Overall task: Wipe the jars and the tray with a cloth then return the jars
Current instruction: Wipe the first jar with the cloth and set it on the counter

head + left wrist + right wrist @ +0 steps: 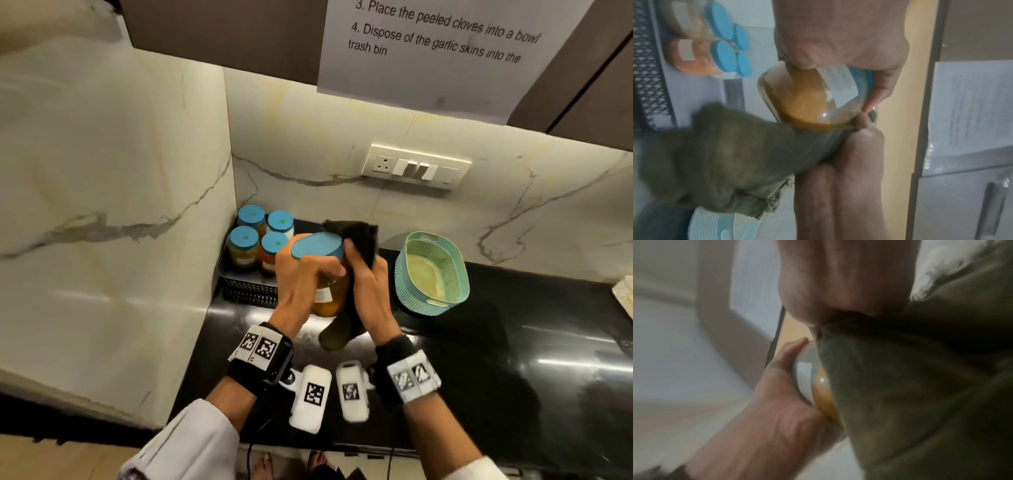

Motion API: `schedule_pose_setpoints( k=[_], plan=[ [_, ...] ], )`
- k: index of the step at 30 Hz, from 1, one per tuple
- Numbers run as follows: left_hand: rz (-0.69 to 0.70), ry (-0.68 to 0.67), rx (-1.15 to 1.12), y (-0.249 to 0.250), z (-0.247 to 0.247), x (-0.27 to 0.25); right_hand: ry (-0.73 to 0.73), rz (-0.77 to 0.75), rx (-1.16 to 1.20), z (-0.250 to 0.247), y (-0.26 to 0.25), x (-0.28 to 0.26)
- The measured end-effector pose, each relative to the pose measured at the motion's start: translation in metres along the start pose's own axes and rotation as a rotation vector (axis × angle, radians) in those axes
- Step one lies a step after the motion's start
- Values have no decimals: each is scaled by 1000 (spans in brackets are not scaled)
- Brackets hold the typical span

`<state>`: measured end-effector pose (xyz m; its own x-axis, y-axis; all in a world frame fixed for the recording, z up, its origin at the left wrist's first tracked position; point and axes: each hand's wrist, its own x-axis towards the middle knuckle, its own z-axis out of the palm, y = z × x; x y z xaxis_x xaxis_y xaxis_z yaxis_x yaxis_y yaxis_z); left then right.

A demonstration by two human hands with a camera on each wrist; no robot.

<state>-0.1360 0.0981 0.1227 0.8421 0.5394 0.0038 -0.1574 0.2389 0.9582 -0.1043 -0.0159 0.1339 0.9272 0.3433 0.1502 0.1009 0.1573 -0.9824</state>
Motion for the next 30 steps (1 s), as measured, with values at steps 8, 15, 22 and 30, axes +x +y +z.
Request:
schedule_pose_setpoints(
  k=[8,15,22,30],
  plan=[
    [-14,58,-15,-1,-3,4,-34,-95,-83,1,17,-22],
    [33,43,51,0,-5,15,-93,-155,-75,4,15,-30],
    [4,10,8,5,4,11,21,-4,-39,0,7,-6],
    [-152,-55,-19,-6,3,13,65,34,-55,-12,17,7]
  ],
)
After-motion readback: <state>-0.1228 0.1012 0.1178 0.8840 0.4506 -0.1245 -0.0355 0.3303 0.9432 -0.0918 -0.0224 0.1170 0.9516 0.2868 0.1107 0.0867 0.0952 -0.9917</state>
